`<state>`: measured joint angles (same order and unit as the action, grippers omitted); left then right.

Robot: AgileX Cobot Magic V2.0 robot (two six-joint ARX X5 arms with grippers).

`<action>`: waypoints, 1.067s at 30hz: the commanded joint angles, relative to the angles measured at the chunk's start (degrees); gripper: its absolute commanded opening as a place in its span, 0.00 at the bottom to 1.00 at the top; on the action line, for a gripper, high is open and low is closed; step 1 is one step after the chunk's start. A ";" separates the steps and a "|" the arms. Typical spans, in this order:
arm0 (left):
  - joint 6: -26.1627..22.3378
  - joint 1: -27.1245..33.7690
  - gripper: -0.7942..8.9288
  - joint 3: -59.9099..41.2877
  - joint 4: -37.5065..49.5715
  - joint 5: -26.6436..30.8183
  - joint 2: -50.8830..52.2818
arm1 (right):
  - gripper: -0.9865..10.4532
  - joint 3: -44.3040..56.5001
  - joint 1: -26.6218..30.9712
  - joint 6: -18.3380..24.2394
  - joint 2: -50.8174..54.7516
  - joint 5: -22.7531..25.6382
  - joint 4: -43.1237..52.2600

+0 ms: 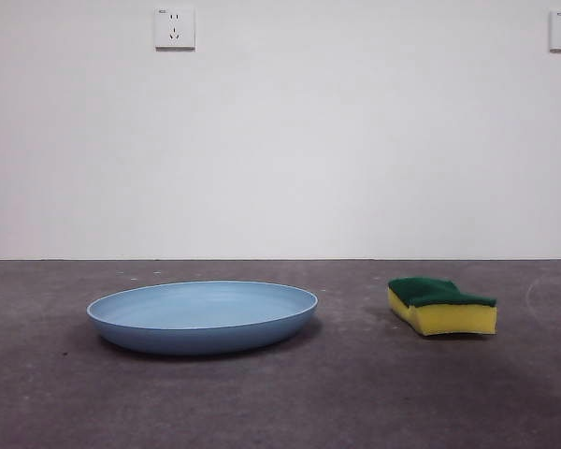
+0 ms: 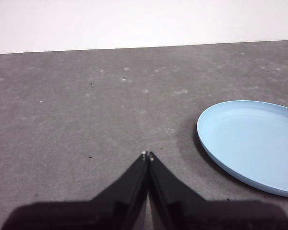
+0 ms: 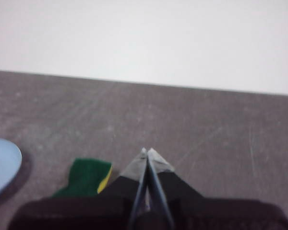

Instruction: Pick up the plate,pick up the cloth,clean the plate with the cloth

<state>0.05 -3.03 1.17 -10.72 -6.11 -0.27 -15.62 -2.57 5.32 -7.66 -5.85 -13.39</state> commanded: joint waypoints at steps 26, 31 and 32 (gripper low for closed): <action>0.35 0.17 0.08 -0.55 -0.48 0.02 0.15 | 0.07 15.26 0.68 -8.04 5.07 0.22 3.26; 0.35 0.17 0.08 -0.55 -0.48 0.02 0.15 | 0.07 15.26 0.68 -8.02 5.07 0.22 3.26; 0.35 0.17 0.08 -0.55 -0.46 0.02 0.15 | 0.07 15.26 0.68 -8.04 5.07 0.22 3.26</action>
<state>0.05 -3.03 1.17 -10.72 -6.13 -0.27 -1.21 -1.89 -2.17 -2.68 -5.82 -10.11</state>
